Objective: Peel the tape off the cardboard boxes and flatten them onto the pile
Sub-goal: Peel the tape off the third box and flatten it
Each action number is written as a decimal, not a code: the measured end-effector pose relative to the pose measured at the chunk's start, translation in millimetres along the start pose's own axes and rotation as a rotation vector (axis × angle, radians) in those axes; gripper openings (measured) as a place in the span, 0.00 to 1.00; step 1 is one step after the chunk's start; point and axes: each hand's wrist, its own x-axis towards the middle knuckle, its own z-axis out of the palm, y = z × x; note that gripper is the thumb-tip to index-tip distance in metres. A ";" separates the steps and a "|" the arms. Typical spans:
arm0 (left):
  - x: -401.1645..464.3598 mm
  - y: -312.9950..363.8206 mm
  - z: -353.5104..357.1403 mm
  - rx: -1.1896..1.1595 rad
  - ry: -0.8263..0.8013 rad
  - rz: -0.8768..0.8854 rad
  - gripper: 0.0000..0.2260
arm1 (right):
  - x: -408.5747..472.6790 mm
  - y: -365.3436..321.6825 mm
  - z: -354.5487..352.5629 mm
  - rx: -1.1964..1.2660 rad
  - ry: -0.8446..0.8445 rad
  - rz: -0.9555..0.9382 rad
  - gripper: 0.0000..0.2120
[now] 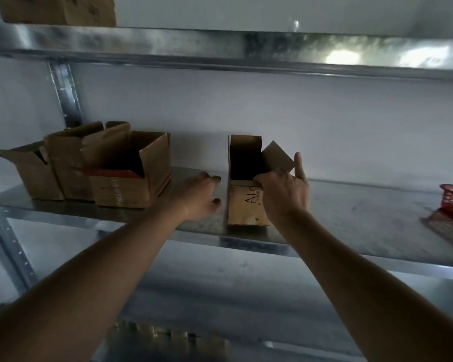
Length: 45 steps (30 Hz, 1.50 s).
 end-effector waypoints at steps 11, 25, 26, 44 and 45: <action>45.3 115.4 15.9 -0.020 -0.048 0.137 0.29 | -48.6 125.0 -11.4 -0.052 0.028 0.140 0.18; 91.6 304.1 50.4 0.026 -0.066 0.145 0.28 | -93.0 316.6 4.4 -0.028 0.043 0.128 0.21; 93.6 313.2 53.8 0.017 -0.072 0.135 0.28 | -95.1 325.8 6.7 -0.019 0.038 0.122 0.21; 121.7 370.5 87.4 -0.112 -0.192 0.102 0.28 | -95.5 370.6 38.9 0.206 -0.002 0.113 0.17; 123.0 368.9 88.0 -0.139 -0.200 0.090 0.27 | -95.9 371.5 42.2 0.250 0.028 0.128 0.16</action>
